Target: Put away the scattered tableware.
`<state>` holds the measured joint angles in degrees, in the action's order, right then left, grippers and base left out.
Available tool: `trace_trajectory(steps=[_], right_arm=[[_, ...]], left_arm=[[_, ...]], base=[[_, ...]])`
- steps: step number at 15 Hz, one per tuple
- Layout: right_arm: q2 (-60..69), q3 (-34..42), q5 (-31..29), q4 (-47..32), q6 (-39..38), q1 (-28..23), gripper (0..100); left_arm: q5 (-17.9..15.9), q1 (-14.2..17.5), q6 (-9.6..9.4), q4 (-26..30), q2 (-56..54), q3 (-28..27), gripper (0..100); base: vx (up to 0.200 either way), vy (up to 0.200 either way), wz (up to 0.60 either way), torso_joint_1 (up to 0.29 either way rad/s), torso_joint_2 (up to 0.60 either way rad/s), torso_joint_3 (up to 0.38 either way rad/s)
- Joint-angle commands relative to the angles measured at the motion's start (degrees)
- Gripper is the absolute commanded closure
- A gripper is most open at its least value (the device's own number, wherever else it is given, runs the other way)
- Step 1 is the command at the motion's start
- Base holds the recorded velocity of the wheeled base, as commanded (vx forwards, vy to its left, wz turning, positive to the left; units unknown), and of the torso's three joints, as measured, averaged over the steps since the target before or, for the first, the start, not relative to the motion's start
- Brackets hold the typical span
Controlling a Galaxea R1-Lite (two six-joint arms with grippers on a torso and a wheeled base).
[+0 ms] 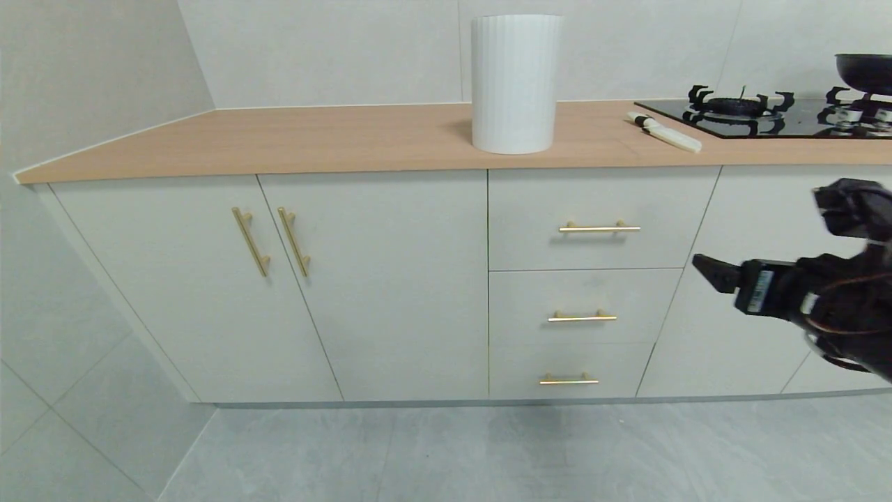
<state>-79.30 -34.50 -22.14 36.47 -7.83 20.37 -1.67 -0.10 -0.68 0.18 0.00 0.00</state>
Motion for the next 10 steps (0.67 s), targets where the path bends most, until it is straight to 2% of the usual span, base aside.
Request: trace_trajectory(steps=[1,3,4,7,10], right_arm=[[27.8,12.6,-4.6,-5.5,7.7,-0.9,0],[39.0,13.1,-7.1,-15.8,8.8,-4.5,0],[43.9,13.1,-6.9,-20.9,9.0,-8.3,0],[56.9,13.4,-6.5,-34.0,10.8,-14.8,0],[66.0,13.9,-6.0,-41.7,11.4,-18.8,0]], left_arm=[[0.0,0.0,-0.02,0.0,0.0,0.0,0],[0.0,0.0,-0.02,0.0,0.0,0.0,0],[0.0,0.0,-0.02,0.0,0.1,0.0,0],[0.0,0.0,-0.02,0.0,0.0,0.0,0],[0.0,0.0,-0.02,0.0,0.0,0.0,0]], base=[[0.0,0.0,0.0,0.0,0.0,0.0],[0.0,0.0,0.0,0.0,0.0,0.0],[0.0,0.0,0.0,0.0,0.0,0.0],[0.0,0.0,0.0,0.0,0.0,0.0],[0.0,0.0,0.0,0.0,0.0,0.0]])
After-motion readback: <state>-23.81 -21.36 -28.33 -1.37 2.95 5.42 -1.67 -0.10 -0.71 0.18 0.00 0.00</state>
